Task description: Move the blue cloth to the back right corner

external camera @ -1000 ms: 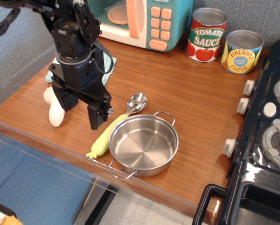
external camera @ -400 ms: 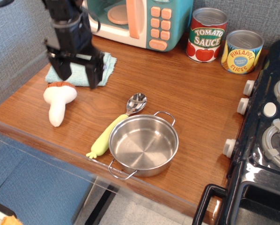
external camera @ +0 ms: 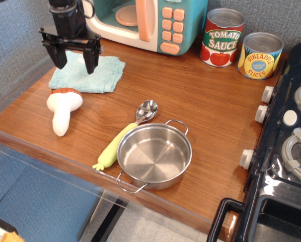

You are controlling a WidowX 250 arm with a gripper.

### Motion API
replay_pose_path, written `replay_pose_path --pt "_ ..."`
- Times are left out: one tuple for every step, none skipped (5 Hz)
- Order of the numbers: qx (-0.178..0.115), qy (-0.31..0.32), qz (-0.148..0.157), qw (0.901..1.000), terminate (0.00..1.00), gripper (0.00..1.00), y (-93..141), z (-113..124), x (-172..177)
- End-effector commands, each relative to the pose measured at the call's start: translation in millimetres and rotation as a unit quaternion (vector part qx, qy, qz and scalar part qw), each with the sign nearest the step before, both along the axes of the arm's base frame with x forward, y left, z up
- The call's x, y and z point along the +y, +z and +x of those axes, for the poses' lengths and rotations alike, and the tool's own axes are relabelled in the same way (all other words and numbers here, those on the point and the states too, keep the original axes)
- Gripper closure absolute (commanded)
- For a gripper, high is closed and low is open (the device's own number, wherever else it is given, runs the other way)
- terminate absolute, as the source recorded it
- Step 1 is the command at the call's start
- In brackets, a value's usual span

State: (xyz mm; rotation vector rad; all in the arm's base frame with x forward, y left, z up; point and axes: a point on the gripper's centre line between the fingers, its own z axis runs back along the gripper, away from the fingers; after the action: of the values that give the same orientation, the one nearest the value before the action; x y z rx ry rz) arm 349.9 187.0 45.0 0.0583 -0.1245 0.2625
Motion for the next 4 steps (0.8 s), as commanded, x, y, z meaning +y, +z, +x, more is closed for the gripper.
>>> replay_pose_path --pt "-0.020 0.020 0.033 0.9990 0.00 0.00 -2 10 27" --pt "-0.010 0.014 0.033 0.9993 0.00 0.00 -18 12 20" --pt "0.001 -0.011 0.014 0.9998 0.00 0.00 -28 18 -3" --pt "-0.007 -0.051 0.008 0.9986 0.00 0.00 -25 24 -37"
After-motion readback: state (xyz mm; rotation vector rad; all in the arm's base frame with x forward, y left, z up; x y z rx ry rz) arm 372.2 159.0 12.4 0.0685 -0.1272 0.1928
